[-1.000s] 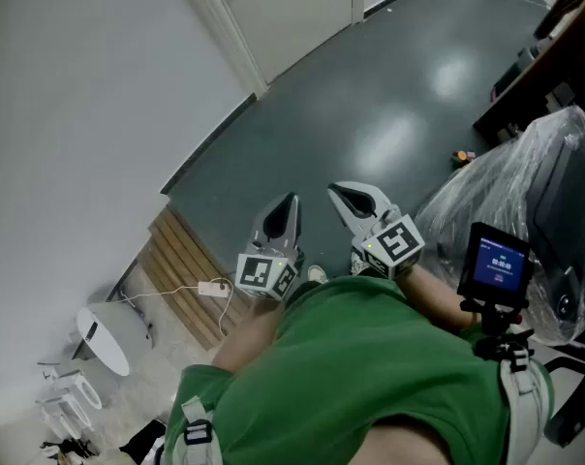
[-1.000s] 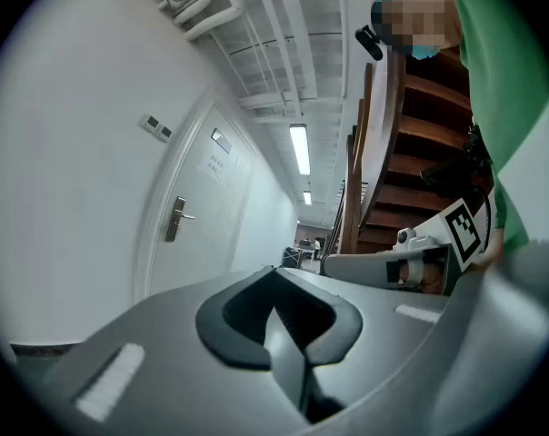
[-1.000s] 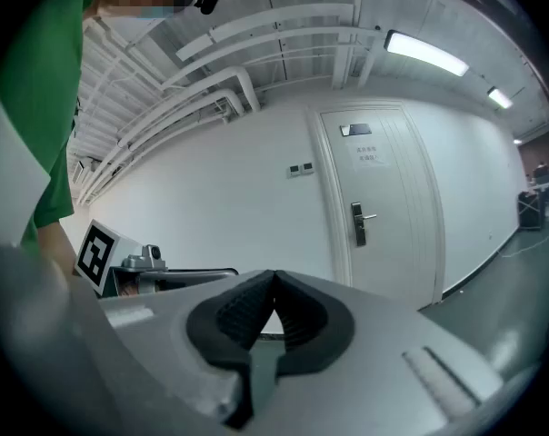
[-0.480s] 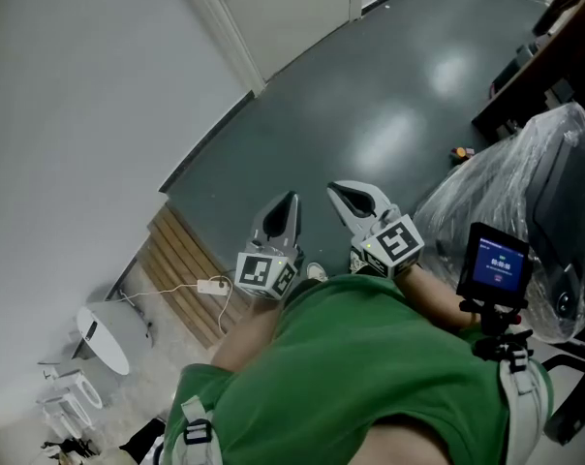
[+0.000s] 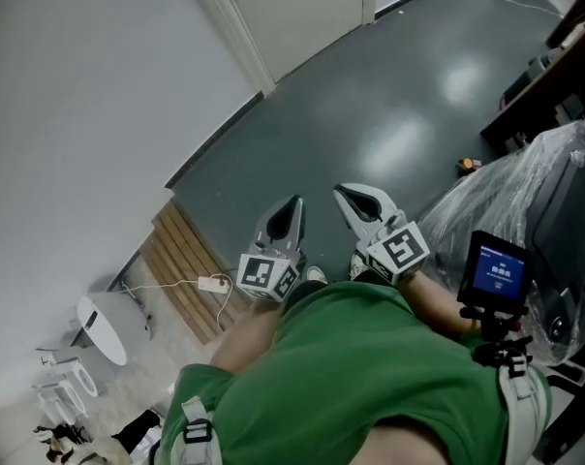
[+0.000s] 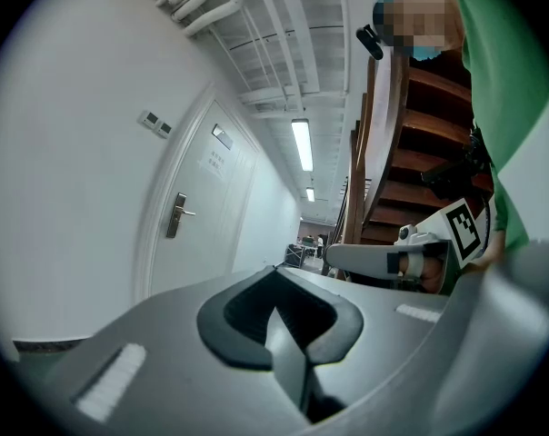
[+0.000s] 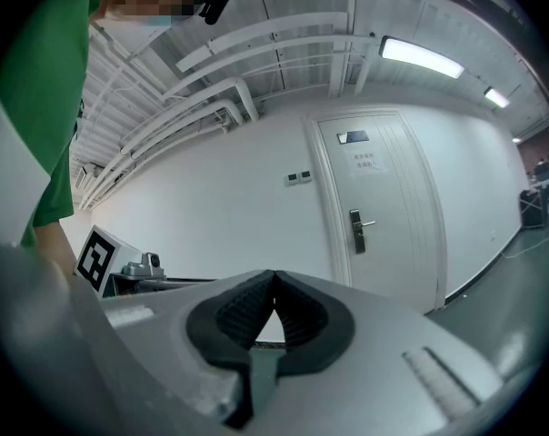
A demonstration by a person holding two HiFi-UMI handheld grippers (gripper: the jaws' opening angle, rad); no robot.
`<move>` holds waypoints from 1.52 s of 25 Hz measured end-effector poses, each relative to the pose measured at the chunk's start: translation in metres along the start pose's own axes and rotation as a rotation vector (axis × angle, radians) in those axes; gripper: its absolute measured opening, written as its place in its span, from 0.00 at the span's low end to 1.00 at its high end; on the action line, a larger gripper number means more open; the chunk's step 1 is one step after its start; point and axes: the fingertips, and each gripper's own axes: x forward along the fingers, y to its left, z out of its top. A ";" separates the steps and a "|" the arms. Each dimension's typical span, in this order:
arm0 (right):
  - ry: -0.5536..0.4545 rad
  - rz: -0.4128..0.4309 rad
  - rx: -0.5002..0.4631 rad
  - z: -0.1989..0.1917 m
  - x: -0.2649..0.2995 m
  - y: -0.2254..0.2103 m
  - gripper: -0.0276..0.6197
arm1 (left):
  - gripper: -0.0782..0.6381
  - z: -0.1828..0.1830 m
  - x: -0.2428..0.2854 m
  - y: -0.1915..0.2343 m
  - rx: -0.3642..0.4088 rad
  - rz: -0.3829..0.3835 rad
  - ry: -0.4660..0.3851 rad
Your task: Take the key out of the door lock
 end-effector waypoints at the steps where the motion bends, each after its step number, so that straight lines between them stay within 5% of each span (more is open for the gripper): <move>1: -0.004 0.000 -0.003 0.002 0.001 0.003 0.05 | 0.11 0.002 -0.003 0.001 -0.001 0.004 -0.003; 4: -0.009 -0.002 -0.005 0.008 0.003 0.007 0.05 | 0.11 0.007 -0.008 0.003 -0.011 0.019 -0.006; 10: 0.015 -0.012 0.021 -0.001 0.008 -0.071 0.05 | 0.11 -0.004 0.064 -0.002 -0.024 0.044 -0.010; 28: -0.012 -0.075 -0.055 0.008 0.011 -0.094 0.05 | 0.11 0.014 0.107 0.004 -0.023 -0.039 -0.063; 30: -0.003 -0.082 -0.071 0.016 0.043 -0.102 0.05 | 0.11 0.025 0.124 0.033 -0.025 -0.049 -0.065; 34: 0.045 -0.103 -0.094 0.021 0.175 -0.131 0.05 | 0.11 0.041 0.177 0.156 -0.047 -0.069 -0.051; 38: 0.029 -0.106 -0.133 0.029 0.174 -0.134 0.05 | 0.11 0.050 0.178 0.154 -0.022 -0.071 -0.053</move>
